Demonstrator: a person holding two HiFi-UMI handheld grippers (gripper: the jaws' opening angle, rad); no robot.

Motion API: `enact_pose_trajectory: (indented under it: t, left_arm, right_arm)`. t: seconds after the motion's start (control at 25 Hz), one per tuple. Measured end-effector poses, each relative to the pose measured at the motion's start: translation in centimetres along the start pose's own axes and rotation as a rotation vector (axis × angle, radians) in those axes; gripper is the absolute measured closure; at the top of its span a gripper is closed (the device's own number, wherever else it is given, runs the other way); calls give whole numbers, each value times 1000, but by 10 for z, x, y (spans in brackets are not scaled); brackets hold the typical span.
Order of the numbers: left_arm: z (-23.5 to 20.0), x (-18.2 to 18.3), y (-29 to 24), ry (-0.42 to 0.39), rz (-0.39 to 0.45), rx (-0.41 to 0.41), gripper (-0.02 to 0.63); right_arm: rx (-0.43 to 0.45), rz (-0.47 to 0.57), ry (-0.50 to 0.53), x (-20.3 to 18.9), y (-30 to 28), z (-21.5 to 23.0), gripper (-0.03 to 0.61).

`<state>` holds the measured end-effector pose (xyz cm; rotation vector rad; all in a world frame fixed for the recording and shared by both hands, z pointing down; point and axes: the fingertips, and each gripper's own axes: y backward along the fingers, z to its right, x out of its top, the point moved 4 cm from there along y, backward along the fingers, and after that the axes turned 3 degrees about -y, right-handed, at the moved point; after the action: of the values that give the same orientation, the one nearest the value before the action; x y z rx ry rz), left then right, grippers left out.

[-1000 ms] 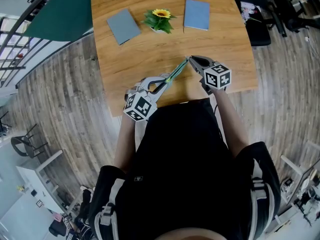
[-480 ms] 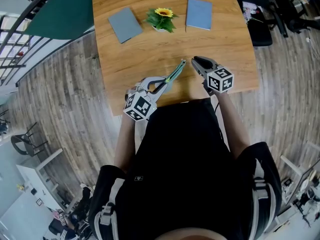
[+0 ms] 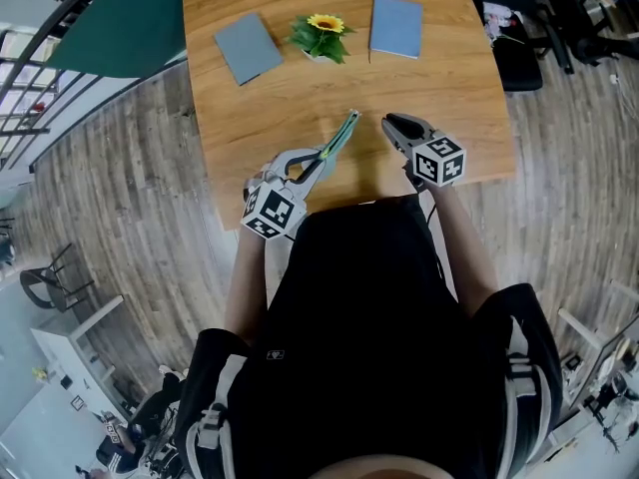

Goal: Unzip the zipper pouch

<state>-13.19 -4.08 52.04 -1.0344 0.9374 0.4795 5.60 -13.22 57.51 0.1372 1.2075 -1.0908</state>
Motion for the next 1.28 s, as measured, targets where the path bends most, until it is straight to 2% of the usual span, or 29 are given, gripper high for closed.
enact_pose_trajectory:
  t: [0.36, 0.6, 0.88, 1.28]
  left_arm:
    - [-6, -11, 0, 41, -21, 50, 581]
    - [-12, -16, 2, 70, -34, 78, 580]
    - [-16, -19, 2, 76, -47, 100, 580]
    - [-28, -23, 6, 79, -55, 158, 580]
  right_arm:
    - [-3, -5, 41, -4, 3, -4, 543]
    - [-26, 25, 137, 2, 5, -13, 541]
    - [-50, 0, 245, 2, 4, -22, 541]
    - [-51, -25, 320, 0, 1, -31, 552]
